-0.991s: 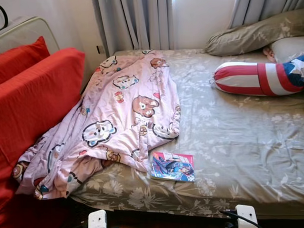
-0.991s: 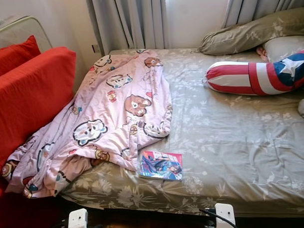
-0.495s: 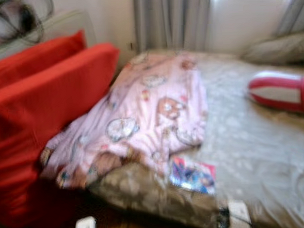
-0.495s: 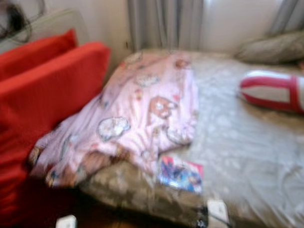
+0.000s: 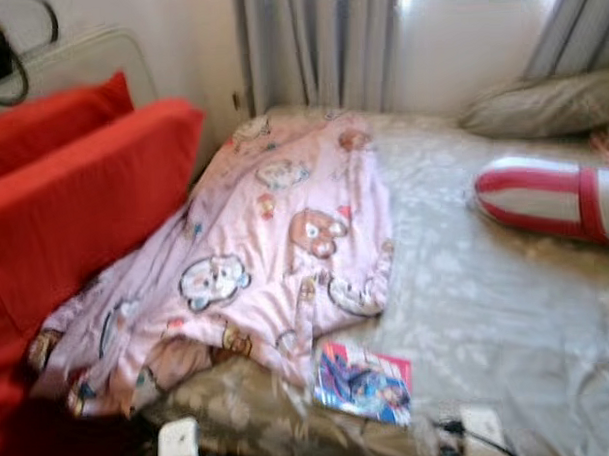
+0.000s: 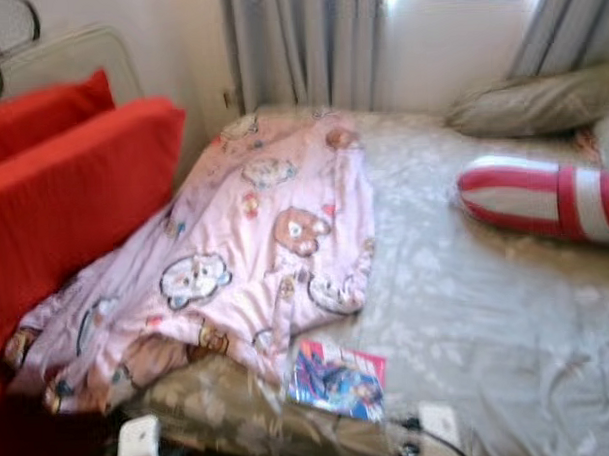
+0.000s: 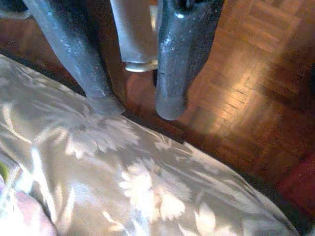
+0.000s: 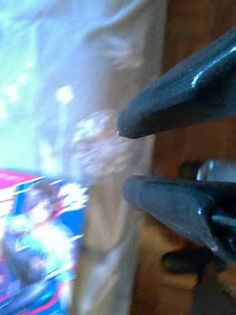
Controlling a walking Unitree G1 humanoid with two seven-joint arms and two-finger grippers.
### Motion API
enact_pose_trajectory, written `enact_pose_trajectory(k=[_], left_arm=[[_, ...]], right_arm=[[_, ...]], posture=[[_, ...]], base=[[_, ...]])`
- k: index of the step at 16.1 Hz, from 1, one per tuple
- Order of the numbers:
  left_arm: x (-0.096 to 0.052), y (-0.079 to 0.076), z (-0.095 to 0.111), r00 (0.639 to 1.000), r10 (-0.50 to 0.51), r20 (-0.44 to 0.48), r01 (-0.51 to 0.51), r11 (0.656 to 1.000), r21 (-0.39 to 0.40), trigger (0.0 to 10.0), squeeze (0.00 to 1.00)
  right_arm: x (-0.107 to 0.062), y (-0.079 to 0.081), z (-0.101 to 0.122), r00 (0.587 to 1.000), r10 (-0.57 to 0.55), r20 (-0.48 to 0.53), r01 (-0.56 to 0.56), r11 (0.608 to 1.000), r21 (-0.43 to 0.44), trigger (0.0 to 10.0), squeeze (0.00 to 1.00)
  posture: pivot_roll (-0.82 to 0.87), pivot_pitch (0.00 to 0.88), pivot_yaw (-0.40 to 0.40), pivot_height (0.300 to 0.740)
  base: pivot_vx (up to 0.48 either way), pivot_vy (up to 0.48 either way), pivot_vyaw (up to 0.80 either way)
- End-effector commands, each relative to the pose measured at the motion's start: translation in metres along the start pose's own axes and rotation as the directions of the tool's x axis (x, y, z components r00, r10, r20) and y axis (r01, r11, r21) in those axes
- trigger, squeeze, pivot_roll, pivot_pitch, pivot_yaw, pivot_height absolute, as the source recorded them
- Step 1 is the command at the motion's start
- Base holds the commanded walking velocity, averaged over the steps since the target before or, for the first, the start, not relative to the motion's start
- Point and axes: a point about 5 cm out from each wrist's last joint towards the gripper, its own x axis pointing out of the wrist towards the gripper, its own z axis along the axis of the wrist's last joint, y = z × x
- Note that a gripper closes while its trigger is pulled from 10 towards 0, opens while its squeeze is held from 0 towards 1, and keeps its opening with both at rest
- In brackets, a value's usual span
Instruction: Clean up the room
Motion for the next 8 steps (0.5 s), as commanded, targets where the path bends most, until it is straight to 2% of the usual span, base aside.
enact_pose_trajectory(k=[1, 4, 6, 7, 8], left_arm=[[0.004, -0.008, 0.013, 0.998, -0.034, 0.057, 0.034, 0.999, -0.005, 10.0, 0.00], [0.008, -0.015, 0.036, 0.985, -0.079, 0.155, 0.076, 0.997, 0.023, 10.0, 0.00], [0.008, -0.017, 0.058, 0.957, -0.119, 0.263, 0.108, 0.993, 0.058, 10.0, 0.00], [0.008, -0.017, 0.063, 0.948, -0.128, 0.291, 0.114, 0.991, 0.063, 10.0, 0.00], [0.006, -0.019, 0.074, 0.919, -0.148, 0.364, 0.129, 0.989, 0.077, 10.0, 0.00]], right_arm=[[-0.003, -0.011, -0.008, 1.000, -0.026, -0.010, 0.026, 1.000, 0.013, 10.0, 0.00], [-0.004, -0.009, -0.005, 0.999, -0.017, 0.033, 0.016, 0.999, 0.035, 10.0, 0.00], [-0.005, -0.008, 0.000, 0.995, 0.000, 0.102, -0.004, 0.999, 0.037, 10.0, 0.00], [-0.005, -0.008, 0.001, 0.993, 0.004, 0.120, -0.009, 0.999, 0.047, 10.0, 0.00], [0.000, 0.004, 0.034, 0.970, 0.035, 0.240, -0.044, 0.998, 0.035, 10.0, 0.00]], posture=[[0.02, 0.000, 0.003, 0.740], [0.02, 0.000, 0.006, 0.740], [0.02, 0.000, 0.008, 0.740], [0.01, 0.000, 0.013, 0.740], [0.01, 0.000, 0.015, 0.740]], base=[[0.000, 0.000, 0.00], [0.000, 0.000, 0.00], [0.000, 0.000, 0.00], [0.000, 0.000, 0.00], [0.000, 0.000, 0.00]])
